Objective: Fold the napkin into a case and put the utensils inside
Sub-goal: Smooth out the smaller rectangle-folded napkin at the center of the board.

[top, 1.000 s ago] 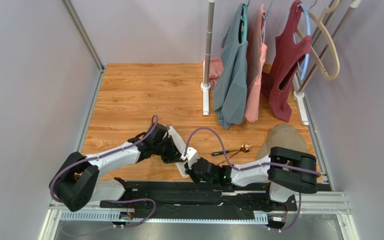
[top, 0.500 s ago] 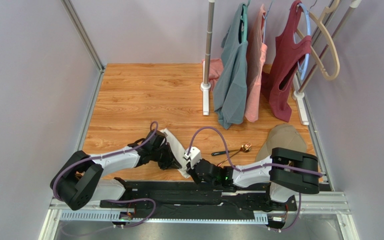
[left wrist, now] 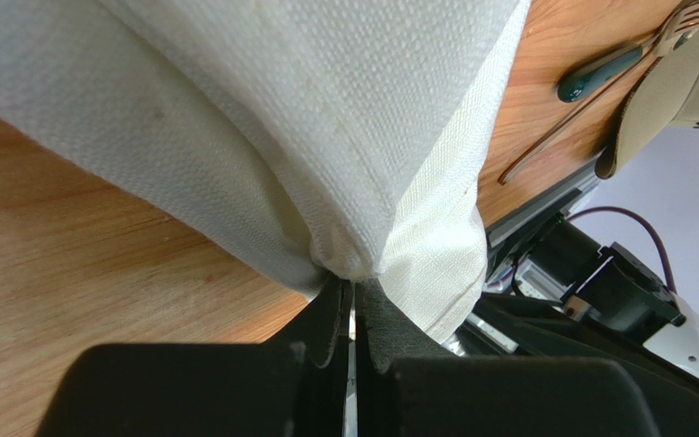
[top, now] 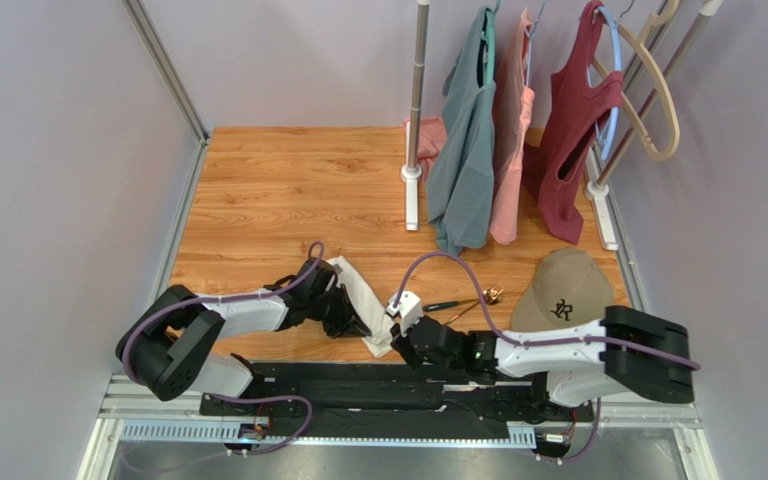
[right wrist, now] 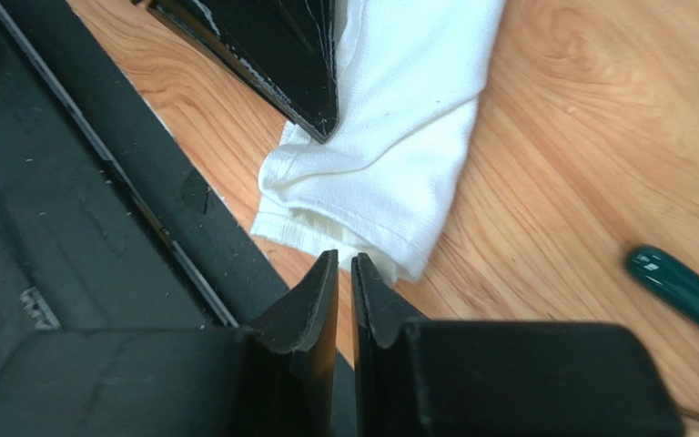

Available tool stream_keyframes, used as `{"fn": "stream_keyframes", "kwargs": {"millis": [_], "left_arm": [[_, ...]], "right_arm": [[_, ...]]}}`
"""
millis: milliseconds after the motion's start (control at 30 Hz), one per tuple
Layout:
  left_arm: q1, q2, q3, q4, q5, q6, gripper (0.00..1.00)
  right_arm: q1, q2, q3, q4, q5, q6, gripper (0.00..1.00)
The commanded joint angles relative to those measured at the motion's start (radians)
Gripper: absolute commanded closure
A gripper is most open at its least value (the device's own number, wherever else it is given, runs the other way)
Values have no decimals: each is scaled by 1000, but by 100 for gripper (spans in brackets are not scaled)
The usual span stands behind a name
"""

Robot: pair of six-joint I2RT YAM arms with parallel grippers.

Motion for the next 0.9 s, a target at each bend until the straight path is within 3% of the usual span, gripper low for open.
{"fn": "stream_keyframes", "kwargs": {"millis": [0,100,433,633,867], "left_arm": [[-3,10,-31,-33,-72,11,100],[-3,19,-20,-34,-69,12,100],[-4,11,-23,-34,-69,8,100],[-4,7,-16,-22,-66,5,100],[-4,14,-14,-8,-60,6,100]], "right_arm": [[0,-188,26,-195,43,2,85],[-50,-200,83,-203,-3,-12,82],[-152,42,192,-55,-181,-53,95],[-143,119,114,37,-259,18,99],[-130,145,25,74,-226,37,99]]}}
